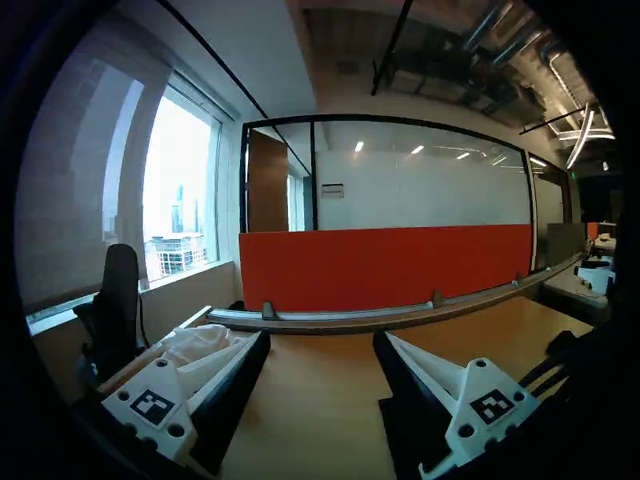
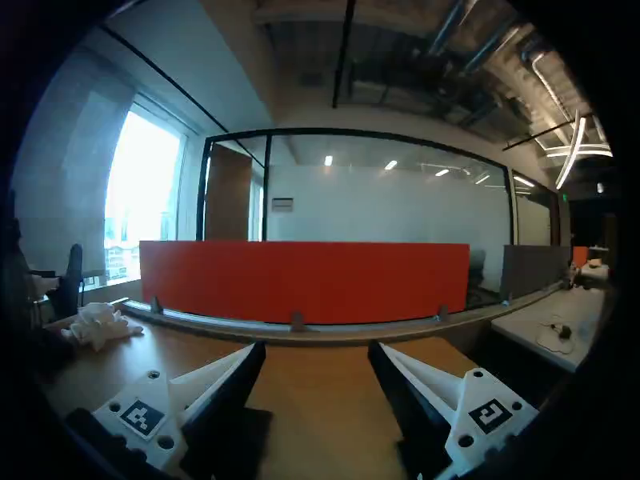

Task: Fold towel

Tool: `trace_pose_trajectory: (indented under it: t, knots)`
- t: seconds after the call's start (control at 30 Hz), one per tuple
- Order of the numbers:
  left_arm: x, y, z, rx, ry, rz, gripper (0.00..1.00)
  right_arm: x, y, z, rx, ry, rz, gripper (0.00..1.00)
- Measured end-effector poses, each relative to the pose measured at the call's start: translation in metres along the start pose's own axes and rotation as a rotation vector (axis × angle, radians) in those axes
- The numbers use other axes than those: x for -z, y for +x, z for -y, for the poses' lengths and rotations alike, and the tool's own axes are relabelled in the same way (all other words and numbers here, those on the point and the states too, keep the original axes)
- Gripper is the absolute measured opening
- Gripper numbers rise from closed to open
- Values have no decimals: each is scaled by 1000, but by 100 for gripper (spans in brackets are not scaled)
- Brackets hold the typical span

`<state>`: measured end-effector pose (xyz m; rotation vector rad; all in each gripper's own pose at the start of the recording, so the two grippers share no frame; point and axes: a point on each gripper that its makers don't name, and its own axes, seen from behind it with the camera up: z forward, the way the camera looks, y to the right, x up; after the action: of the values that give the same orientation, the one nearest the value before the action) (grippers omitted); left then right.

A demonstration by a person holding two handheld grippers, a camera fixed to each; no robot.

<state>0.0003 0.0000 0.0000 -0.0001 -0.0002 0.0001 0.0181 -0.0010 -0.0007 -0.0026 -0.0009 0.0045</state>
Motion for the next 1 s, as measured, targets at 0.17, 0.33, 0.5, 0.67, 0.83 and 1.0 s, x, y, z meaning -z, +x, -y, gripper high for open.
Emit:
trace_pose_trajectory:
  t: [0.17, 0.33, 0.5, 0.67, 0.83, 1.0]
  knots:
    - [-1, 8, -4, -8, -13, 11, 94, -1, 16, -1, -1, -7, 6, 99]
    - [-3, 7, -12, -31, -54, 38, 94, 0, 22, 2, 26, 12, 25, 99]
    - [-3, -1, -22, -54, -114, 84, 95, -1, 22, 15, 56, 67, 59, 99]
    - [-1, -5, -31, -73, -174, 119, 95, -1, 20, 35, 94, 154, 96, 99]
    - [4, -9, -41, -102, -247, 153, 94, 0, 17, 53, 136, 241, 131, 99]
    - [9, -17, -51, -128, -311, 191, 94, 3, 7, 66, 172, 318, 178, 99]
